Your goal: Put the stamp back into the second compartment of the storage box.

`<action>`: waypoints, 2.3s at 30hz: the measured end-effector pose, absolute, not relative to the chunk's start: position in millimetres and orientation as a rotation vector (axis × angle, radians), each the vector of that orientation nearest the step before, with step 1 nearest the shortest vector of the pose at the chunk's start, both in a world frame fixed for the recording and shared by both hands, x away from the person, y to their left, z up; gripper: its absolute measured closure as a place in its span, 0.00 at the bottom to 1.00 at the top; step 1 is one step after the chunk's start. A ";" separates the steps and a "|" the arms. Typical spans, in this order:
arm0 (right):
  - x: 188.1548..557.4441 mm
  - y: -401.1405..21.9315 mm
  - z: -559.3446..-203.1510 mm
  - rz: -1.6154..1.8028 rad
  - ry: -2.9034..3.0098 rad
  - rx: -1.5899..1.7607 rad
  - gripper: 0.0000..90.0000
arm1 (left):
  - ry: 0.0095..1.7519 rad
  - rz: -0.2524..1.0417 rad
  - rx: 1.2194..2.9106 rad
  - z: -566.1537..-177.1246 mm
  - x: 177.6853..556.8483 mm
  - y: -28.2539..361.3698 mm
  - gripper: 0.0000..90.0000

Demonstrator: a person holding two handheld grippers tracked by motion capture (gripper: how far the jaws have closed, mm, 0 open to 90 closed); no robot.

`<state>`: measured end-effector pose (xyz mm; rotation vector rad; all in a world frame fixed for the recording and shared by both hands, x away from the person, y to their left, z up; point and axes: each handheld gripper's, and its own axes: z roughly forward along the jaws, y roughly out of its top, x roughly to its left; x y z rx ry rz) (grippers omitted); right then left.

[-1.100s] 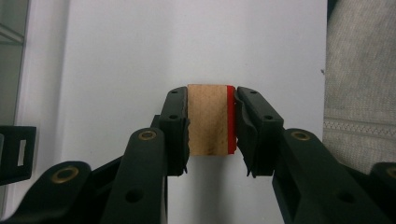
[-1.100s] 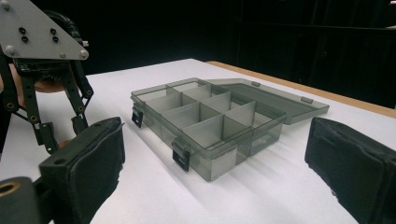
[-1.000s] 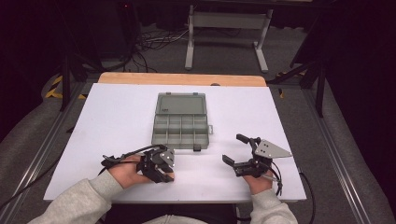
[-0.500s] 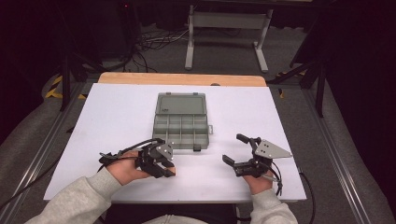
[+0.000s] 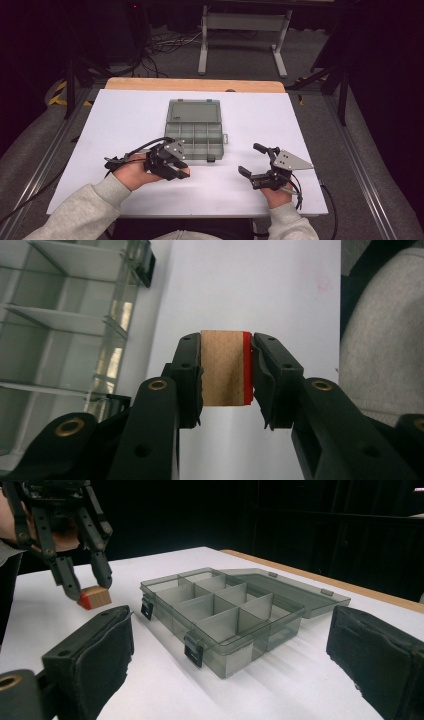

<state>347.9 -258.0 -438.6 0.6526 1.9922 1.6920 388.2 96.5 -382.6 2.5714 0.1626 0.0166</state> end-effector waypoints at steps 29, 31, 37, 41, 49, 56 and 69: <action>346.7 -258.1 -437.7 1.701 1.986 0.637 0.06 | 0.355 0.150 2.421 -357.7 421.8 107.9 0.73; 346.8 -258.1 -437.7 1.701 1.986 0.638 0.06 | 0.372 0.158 2.408 -357.6 424.3 108.7 0.73; 346.8 -258.1 -437.7 1.703 1.987 0.635 0.06 | 0.418 0.174 2.369 -356.5 433.3 111.6 0.73; 346.9 -258.1 -437.8 1.701 1.988 0.637 0.06 | 0.443 0.175 2.345 -353.7 439.1 112.7 0.73; 347.3 -258.6 -438.3 1.702 1.987 0.637 0.06 | 0.504 0.184 2.302 -349.6 449.7 112.6 0.73; 347.2 -259.4 -438.2 1.705 1.986 0.641 0.06 | 0.551 0.186 2.263 -350.7 460.7 114.0 0.73; 347.2 -260.1 -438.1 1.707 1.985 0.638 0.06 | 0.616 0.222 2.240 -356.8 474.9 115.5 0.73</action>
